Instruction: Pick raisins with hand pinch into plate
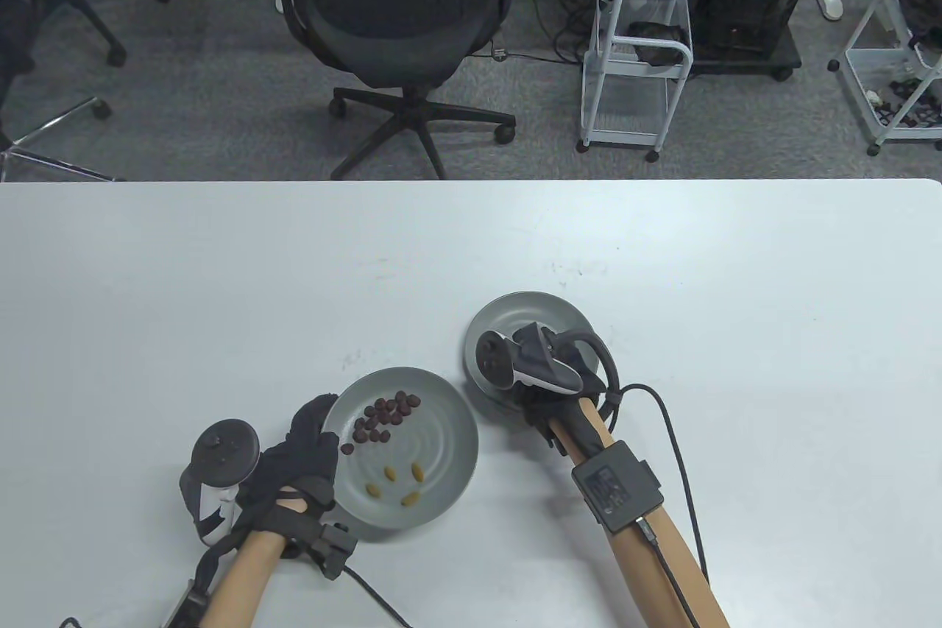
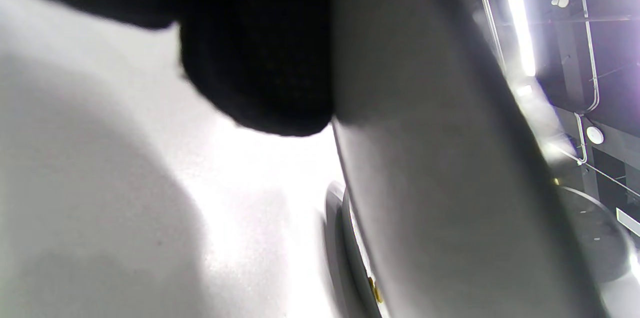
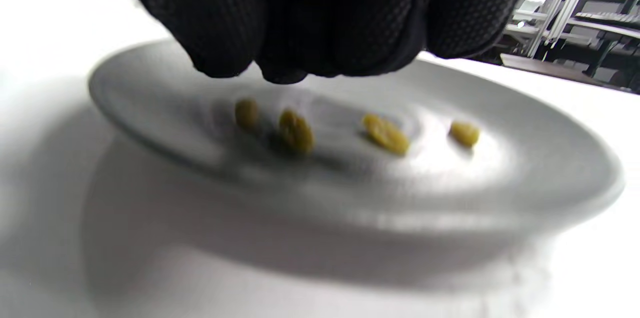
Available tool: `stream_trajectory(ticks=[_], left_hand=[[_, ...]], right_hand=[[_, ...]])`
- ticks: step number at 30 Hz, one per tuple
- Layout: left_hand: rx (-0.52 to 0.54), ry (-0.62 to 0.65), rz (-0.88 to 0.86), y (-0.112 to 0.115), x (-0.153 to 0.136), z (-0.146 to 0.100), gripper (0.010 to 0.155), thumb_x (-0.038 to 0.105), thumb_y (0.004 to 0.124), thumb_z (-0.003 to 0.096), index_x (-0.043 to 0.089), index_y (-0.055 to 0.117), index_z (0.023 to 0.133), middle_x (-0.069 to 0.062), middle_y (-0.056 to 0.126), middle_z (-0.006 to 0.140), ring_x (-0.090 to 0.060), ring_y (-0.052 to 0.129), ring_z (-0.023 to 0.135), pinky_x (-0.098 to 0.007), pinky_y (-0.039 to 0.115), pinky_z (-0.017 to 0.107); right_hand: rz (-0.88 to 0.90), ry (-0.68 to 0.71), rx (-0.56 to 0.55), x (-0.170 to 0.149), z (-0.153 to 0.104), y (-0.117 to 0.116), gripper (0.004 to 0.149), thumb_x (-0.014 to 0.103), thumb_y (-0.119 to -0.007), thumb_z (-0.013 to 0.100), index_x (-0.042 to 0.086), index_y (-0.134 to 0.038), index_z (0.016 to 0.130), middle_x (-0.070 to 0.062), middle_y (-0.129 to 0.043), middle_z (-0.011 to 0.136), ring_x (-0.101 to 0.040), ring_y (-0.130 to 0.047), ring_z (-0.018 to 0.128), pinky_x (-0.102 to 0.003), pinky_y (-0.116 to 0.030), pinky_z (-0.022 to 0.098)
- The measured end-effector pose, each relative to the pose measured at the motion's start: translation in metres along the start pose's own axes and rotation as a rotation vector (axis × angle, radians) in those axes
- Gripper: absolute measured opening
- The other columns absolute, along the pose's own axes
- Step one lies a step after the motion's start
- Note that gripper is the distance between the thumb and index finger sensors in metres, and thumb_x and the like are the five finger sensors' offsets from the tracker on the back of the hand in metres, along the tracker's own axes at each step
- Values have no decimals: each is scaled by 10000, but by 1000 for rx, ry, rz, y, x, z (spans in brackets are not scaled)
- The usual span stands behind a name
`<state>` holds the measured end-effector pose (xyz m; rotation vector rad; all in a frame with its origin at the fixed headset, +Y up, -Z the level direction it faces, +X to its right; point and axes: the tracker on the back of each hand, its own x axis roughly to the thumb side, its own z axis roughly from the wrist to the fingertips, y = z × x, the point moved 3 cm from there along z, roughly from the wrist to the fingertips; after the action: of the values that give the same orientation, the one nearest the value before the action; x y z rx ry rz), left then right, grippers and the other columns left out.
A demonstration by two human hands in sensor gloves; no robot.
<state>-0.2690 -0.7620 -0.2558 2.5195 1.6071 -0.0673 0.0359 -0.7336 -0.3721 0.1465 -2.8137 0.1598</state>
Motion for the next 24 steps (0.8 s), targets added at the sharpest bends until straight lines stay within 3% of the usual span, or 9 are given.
stream_trajectory(ticks=[6,12,15,17,24], left_hand=[[0,0,0,0,0,0,610,299,671,481,178,538,1063,-130,883,788,-192,1061,192,-330,919,91],[1,1,1,0,0,0,610,299,671,481,176,537,1064,-130,883,788,-191,1060,194,-329,919,92],[1,0,1,0,0,-1,611,299,671,481,176,536,1064,-129,883,788,-192,1060,193,-329,919,92],[1,0,-1,0,0,-1,610,299,672,481,175,538,1064,-132,884,786,-193,1060,192,-330,919,92],[-3,3,2,0,0,-1,610,299,671,481,177,539,1063,-129,885,786,-190,1061,191,-329,919,91]], right_hand=[[40,46,-148,22,-28,56,435,386,-841,501,161,-860,873,-99,-877,778,-290,-913,560,-583,-754,609],[14,211,-172,78,-68,91,438,399,-834,508,159,-868,872,-102,-881,778,-293,-914,558,-582,-751,613],[12,335,-134,107,-81,90,430,395,-832,510,161,-872,868,-100,-883,776,-295,-913,557,-583,-748,618],[11,447,-43,125,-86,81,428,396,-828,514,161,-870,870,-101,-883,776,-293,-914,555,-582,-749,618],[-71,451,67,144,-87,60,461,415,-791,532,139,-856,896,-123,-869,798,-317,-903,575,-599,-729,625]])
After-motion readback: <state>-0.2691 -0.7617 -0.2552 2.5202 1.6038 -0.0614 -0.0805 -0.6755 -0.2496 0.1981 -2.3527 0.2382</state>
